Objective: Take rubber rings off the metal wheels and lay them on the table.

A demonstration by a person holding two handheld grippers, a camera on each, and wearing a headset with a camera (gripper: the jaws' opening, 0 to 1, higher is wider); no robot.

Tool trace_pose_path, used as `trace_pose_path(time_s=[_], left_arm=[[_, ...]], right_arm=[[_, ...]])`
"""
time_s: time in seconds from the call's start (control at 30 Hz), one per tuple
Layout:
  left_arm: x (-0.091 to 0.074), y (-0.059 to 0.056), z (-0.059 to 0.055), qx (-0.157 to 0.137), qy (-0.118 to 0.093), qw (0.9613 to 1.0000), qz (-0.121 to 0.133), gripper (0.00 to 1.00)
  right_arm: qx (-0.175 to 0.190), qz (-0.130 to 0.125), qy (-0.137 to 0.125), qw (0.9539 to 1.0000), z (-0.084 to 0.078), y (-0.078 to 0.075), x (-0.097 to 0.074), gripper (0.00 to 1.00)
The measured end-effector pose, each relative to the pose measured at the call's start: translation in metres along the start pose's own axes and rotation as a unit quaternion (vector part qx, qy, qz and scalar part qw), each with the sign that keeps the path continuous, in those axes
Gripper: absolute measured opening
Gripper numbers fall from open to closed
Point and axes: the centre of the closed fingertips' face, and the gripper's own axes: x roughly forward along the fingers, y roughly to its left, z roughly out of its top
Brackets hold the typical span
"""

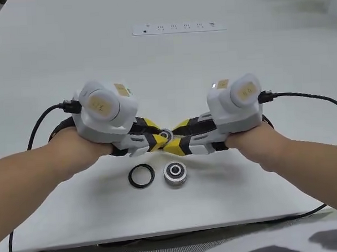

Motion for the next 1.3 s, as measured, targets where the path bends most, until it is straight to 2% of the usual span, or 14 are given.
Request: trace_pose_path(time_s=[0.83,0.9,1.0,1.03,1.1,1.3], left_arm=[[0.000,0.000,0.000,-0.005,-0.008,0.9999,0.005,0.14],[-0.001,-0.001,0.000,-0.006,-0.008,0.9999,0.006,0.14],[-0.001,-0.001,0.000,-0.009,-0.009,0.9999,0.008,0.14],[-0.001,-0.001,0.000,-0.010,-0.009,0.9999,0.008,0.14],[-0.002,-0.001,0.000,-0.013,-0.010,0.9998,0.010,0.14],[-0.002,-0.001,-0.001,-0.015,-0.010,0.9997,0.013,0.14]], right_arm=[[0.004,0.005,0.005,1.0000,-0.006,-0.001,-0.005,0.16],[-0.012,-0.003,0.017,0.9998,-0.010,-0.006,-0.008,0.11],[0.005,-0.001,0.004,1.0000,-0.008,-0.007,-0.009,0.01],[0.015,0.000,0.010,0.9998,-0.009,-0.007,-0.008,0.01],[0.014,-0.001,0.007,0.9999,-0.008,-0.009,-0.008,0.01],[0.040,-0.003,0.002,0.9992,-0.009,-0.012,-0.008,0.01]])
